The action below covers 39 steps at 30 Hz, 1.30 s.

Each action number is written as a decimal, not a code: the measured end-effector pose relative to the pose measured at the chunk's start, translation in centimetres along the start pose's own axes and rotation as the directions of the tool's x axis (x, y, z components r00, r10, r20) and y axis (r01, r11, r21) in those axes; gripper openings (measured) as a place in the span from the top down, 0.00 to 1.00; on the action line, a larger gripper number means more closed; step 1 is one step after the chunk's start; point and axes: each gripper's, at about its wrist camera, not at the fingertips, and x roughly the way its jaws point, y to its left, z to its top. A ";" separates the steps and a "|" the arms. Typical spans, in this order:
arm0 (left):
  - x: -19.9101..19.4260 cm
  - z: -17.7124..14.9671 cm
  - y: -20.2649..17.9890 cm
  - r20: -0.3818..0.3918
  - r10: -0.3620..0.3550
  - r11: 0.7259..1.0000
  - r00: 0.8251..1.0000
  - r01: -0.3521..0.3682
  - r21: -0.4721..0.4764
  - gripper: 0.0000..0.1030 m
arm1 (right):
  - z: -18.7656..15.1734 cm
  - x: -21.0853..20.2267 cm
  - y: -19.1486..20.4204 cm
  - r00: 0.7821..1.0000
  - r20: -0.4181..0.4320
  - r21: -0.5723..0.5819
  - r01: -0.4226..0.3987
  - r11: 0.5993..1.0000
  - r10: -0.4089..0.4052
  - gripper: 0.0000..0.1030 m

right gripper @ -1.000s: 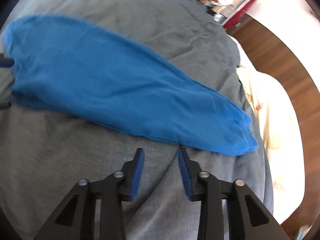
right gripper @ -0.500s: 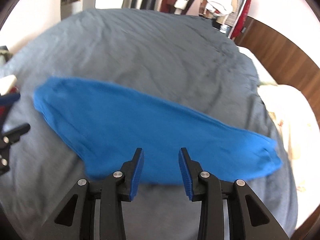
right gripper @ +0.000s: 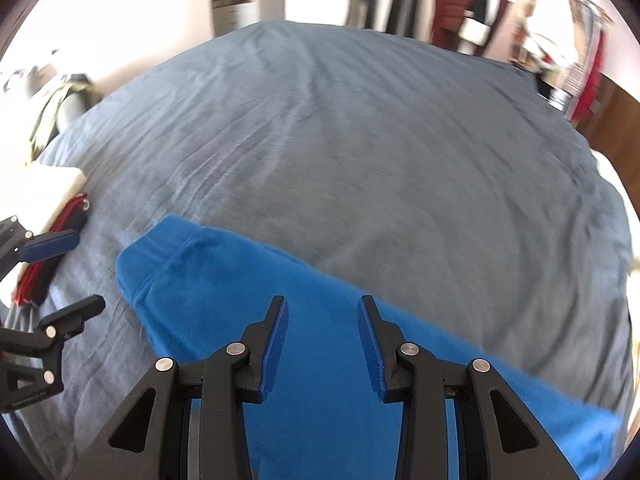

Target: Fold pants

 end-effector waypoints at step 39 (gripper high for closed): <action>1.3 1.4 2.9 0.006 0.032 0.991 0.999 -0.031 -0.127 0.43 | 2.6 4.2 -1.2 1.000 0.010 0.146 -0.001 0.989 -0.001 0.64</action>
